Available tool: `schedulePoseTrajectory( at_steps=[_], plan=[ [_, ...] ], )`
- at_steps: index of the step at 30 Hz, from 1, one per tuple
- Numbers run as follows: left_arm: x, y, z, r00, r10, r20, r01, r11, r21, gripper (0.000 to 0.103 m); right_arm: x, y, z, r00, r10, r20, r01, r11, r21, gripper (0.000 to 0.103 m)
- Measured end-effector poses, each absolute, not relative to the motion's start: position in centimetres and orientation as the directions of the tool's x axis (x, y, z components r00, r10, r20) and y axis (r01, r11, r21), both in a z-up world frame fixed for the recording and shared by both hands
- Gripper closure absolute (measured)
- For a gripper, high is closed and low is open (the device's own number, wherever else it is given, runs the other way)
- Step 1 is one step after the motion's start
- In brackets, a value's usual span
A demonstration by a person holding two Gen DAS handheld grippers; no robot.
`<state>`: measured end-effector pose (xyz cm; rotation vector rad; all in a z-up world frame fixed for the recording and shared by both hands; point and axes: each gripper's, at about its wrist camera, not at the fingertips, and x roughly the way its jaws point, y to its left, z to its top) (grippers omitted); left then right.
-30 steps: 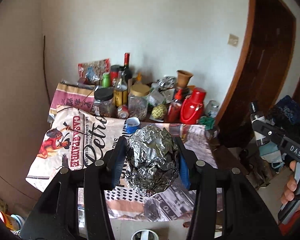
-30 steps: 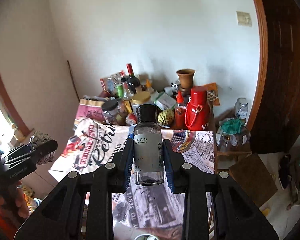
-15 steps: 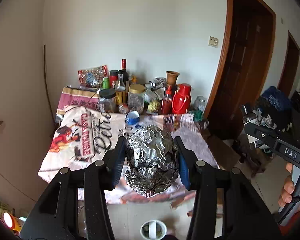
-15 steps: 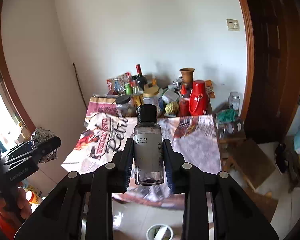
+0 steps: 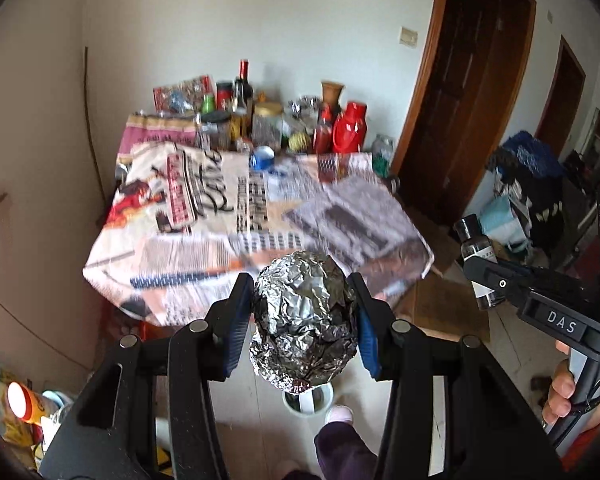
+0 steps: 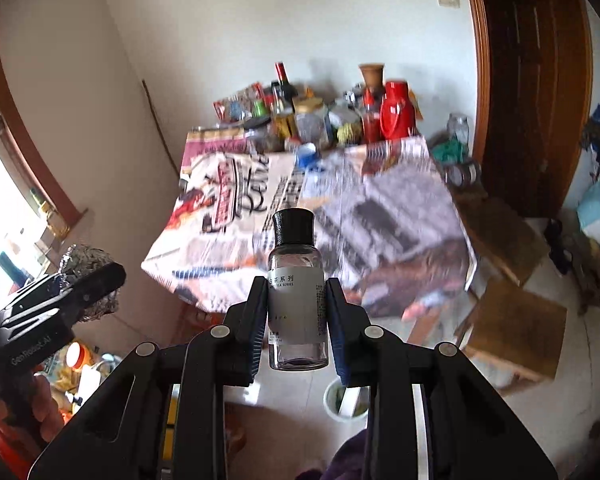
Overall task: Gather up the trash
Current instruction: 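Carry the foil ball and clear bottle toward the white bucket with both grippers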
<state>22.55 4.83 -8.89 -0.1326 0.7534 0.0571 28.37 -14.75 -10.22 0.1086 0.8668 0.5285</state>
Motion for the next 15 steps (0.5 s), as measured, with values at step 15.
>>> schedulePoseTrajectory(
  at_steps=[15],
  plan=[
    [25.8,1.8,-20.8,0.559,-0.050,-0.828,-0.151,0.975,-0.160,0.056,30.0,-16.3,-21.0,0.346,0.450,-0.823,-0.379,0.870,0.316,0.077]
  ],
)
